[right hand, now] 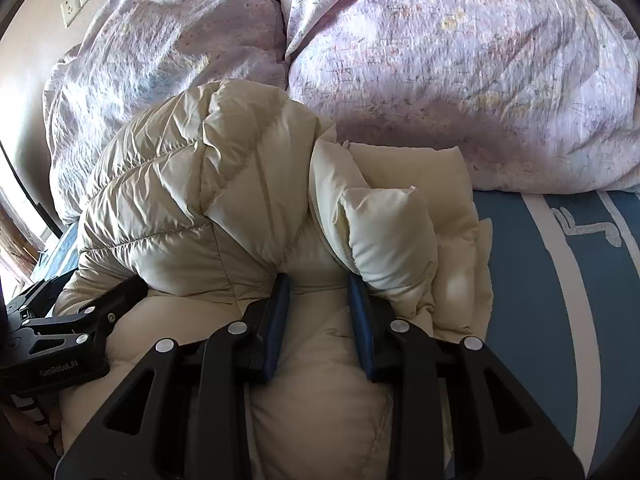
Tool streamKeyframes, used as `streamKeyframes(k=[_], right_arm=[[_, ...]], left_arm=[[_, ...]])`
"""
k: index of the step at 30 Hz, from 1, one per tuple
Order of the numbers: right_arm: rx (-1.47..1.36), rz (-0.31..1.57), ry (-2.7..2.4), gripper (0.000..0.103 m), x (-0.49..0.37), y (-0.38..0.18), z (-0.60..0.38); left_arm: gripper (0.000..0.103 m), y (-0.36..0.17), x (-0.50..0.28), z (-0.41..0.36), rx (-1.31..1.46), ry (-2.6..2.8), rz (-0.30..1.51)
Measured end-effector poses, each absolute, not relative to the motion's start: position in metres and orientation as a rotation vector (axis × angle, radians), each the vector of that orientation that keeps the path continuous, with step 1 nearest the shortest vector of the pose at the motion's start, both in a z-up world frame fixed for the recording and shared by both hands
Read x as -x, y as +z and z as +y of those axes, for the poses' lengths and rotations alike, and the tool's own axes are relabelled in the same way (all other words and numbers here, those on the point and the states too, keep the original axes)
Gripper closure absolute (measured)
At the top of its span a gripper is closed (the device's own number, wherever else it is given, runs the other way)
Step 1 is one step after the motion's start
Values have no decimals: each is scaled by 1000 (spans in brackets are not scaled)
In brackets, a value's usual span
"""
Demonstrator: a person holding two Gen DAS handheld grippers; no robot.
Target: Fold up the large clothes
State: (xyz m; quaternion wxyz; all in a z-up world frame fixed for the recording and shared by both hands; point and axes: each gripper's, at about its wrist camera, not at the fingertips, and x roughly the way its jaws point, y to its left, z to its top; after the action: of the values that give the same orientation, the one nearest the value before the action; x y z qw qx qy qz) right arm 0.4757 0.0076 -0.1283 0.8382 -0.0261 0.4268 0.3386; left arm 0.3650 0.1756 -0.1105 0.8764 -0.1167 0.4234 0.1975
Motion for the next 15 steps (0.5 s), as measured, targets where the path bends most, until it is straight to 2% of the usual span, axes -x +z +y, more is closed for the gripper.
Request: streamKeyframes(k=[7, 9, 11, 13, 15], right_arm=[[79, 941, 722, 70, -480, -120, 9], [105, 962, 714, 66, -478, -112, 8], [135, 969, 681, 52, -471, -98, 2], [154, 949, 626, 18, -463, -84, -8], [164, 911, 593, 16, -450, -67, -24]], left_arm=[[2, -107, -366, 177, 233, 408, 913], [2, -98, -363, 174, 230, 409, 927], [2, -88, -354, 174, 240, 412, 935], [2, -74, -337, 173, 250, 405, 924], [2, -62, -318, 171, 250, 402, 906]])
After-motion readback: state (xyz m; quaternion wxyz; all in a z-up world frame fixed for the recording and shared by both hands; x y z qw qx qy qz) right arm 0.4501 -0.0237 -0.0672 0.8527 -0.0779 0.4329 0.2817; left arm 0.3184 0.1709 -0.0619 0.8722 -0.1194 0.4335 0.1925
